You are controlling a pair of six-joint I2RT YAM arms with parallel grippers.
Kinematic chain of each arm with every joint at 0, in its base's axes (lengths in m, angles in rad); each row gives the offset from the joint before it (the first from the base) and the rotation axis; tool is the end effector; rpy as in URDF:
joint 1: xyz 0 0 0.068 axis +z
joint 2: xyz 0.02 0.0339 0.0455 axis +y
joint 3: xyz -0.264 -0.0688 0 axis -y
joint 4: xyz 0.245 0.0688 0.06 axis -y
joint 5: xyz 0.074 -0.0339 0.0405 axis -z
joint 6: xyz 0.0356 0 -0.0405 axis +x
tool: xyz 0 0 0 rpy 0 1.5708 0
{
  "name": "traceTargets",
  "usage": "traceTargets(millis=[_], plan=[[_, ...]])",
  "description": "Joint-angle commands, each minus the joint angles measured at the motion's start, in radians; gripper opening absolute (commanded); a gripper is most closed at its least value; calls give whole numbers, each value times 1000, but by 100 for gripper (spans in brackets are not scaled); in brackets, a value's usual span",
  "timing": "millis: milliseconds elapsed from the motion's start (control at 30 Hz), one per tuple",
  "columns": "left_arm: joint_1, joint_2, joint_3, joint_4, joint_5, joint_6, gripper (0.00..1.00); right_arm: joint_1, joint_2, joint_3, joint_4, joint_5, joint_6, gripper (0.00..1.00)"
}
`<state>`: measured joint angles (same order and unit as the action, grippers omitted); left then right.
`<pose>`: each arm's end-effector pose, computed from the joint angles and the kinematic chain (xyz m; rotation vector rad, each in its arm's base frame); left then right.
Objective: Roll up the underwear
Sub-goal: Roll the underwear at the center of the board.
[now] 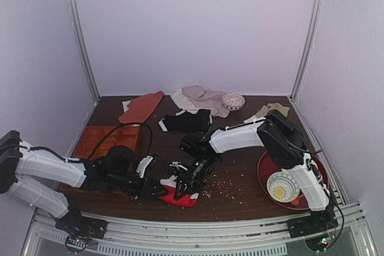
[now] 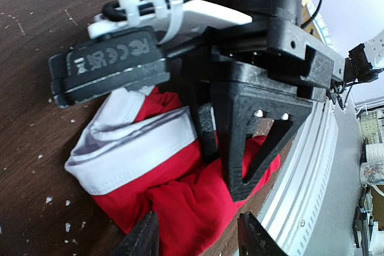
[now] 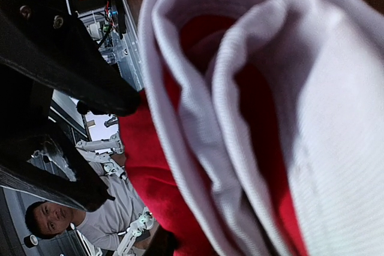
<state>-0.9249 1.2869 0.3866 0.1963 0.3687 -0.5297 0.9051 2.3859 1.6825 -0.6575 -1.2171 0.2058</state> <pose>0.1264 -0.1890 0.1429 0.7014 2.4060 -1.1160 0.2552 0.3791 0.0974 0.9254 -2.0561 -1.4562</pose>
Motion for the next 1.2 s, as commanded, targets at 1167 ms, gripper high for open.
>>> traceTargets(millis=[1167], plan=[[-43, 114, -25, 81, -6, -14, 37, -21, 65, -27, -63, 192, 12, 0]])
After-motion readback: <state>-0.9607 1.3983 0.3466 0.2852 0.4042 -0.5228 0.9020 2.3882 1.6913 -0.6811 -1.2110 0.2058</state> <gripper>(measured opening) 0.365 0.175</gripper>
